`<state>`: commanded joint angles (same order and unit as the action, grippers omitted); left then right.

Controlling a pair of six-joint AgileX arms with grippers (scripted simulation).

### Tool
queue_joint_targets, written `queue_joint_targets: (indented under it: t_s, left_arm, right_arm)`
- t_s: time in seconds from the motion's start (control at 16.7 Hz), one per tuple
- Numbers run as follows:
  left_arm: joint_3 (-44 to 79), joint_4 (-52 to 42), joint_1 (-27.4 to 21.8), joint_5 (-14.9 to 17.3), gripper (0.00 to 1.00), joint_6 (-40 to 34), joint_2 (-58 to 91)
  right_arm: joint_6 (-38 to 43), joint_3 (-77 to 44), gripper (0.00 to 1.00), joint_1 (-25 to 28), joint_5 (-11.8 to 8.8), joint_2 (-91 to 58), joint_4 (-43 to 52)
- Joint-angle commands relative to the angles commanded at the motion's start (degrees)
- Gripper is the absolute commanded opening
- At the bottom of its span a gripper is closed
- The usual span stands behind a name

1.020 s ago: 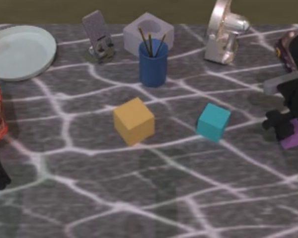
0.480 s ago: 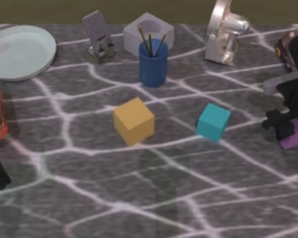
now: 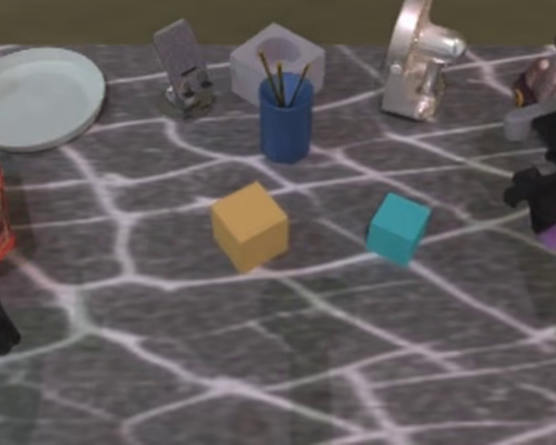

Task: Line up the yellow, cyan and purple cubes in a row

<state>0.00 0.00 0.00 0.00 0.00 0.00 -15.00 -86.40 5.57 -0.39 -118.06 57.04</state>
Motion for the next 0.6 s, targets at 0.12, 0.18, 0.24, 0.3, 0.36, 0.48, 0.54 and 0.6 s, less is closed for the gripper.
queue_joint_targets:
  t_s: [0.12,0.18,0.24,0.3,0.36,0.48,0.54,0.6]
  left_arm:
    - [0.0,0.0,0.0,0.0,1.0,0.0,0.0]
    - [0.0,0.0,0.0,0.0,1.0,0.0,0.0]
    - [0.0,0.0,0.0,0.0,1.0,0.0,0.0]
    - [0.0,0.0,0.0,0.0,1.0,0.0,0.0]
    - [0.0,0.0,0.0,0.0,1.0,0.0,0.0]
    - [0.0,0.0,0.0,0.0,1.0,0.0,0.0]
    - [0.0,0.0,0.0,0.0,1.0,0.0,0.0]
    - [0.0,0.0,0.0,0.0,1.0,0.0,0.0]
  right_arm:
    - [-0.01,-0.78,0.0,0.06,0.01,0.87,1.14]
    - [-0.01,-0.78,0.0,0.06,0.01,0.87,1.14]
    - [-0.01,-0.78,0.0,0.06,0.01,0.87,1.14]
    - [0.08,-0.66,0.0,-0.24,-0.01,0.66,1.02]
    - [0.21,-0.67,0.0,-0.14,-0.01,0.65,1.03]
    - [2.19,-0.84,0.0,1.32,0.06,0.6,1.28]
    - [4.05,-0.94,0.0,2.58,0.13,0.62,1.47]
    - [6.57,-1.0,0.0,4.17,0.21,0.7,1.69]
